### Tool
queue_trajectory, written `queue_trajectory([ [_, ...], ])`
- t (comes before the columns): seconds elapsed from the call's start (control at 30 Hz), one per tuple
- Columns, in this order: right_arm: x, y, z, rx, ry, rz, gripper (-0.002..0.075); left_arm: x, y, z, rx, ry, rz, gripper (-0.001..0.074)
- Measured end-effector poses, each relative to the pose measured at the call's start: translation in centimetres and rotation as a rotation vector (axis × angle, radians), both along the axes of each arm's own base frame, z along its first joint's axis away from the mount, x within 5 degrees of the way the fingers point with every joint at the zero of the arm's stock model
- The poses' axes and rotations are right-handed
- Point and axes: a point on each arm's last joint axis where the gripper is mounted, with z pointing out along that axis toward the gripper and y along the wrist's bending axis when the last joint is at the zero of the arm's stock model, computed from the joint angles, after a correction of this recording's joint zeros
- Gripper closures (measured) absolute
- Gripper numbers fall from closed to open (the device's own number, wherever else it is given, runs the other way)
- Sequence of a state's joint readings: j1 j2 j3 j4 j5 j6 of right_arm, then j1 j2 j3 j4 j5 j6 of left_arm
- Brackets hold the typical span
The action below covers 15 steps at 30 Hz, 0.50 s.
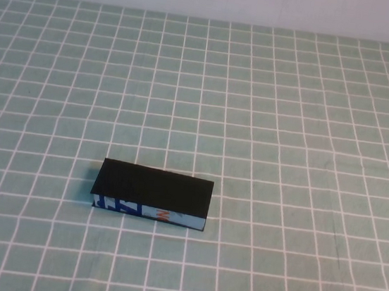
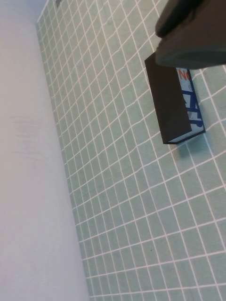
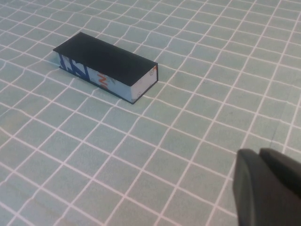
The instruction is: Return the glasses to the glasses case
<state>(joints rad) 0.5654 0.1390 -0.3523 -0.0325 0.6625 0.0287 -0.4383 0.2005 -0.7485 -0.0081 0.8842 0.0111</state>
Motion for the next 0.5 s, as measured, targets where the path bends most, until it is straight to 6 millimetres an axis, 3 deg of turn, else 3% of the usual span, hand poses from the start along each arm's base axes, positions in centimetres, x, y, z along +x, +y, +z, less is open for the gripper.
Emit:
queue_trajectory([
  [0.33,0.0,0.0,0.0,0.005,0.004,0.002,0.0737,0.0,0.0,0.0,-0.003,0.003,-0.002,0.0734],
  [0.5,0.0,0.0,0.0,0.005,0.004,0.002,0.0737,0.8,-0.5,-1.1,0.042,-0.019,-0.021,0.0734],
])
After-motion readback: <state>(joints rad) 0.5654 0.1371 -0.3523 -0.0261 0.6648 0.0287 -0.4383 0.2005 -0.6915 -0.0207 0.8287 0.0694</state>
